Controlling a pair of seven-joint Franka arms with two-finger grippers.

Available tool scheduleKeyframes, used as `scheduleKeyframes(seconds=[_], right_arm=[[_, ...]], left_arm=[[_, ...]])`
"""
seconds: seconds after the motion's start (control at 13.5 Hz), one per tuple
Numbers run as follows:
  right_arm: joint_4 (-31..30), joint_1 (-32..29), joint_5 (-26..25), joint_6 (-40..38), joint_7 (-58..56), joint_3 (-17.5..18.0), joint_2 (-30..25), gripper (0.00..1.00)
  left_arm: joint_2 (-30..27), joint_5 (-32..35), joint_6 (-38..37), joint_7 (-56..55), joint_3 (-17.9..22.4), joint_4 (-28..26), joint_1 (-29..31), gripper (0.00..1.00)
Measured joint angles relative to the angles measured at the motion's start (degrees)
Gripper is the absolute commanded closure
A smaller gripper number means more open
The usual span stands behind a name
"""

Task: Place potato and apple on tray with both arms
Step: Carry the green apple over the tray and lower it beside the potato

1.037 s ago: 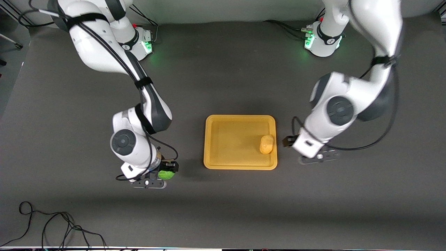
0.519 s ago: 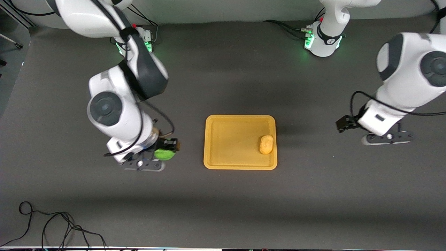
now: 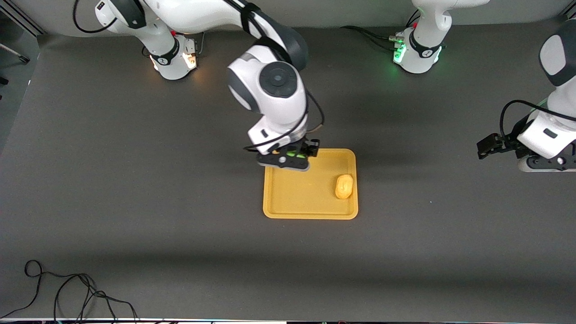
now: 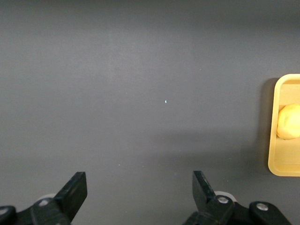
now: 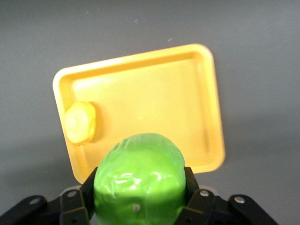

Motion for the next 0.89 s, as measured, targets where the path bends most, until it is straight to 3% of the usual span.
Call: scheduleKeyframes(seconds=[0.37, 0.67, 0.74, 0.81, 0.89], right_arm=[[0.16, 0.22, -0.96, 11.74, 0.06, -0.40, 12.17, 0.68], [0.49, 0.22, -2.69, 15.23, 0.06, -0.49, 16.50, 0.66], [0.66, 0.22, -2.70, 15.80, 0.06, -0.49, 16.81, 0.63], [0.82, 0.22, -2.71, 16.03, 0.06, -0.49, 16.93, 0.45], [0.92, 0.22, -2.71, 16.05, 0.06, -0.49, 16.93, 0.40]], left_arm=[[-0.18, -0.03, 0.78, 0.24, -0.09, 0.24, 0.06, 0.00], [-0.13, -0.04, 0.66, 2.58, -0.11, 0.17, 0.06, 0.00], [-0.11, -0.04, 0.66, 2.86, -0.11, 0.14, 0.06, 0.00], [-0.11, -0.04, 0.65, 3.01, -0.11, 0.10, 0.06, 0.00], [-0.11, -0.04, 0.64, 3.13, -0.11, 0.06, 0.06, 0.00]])
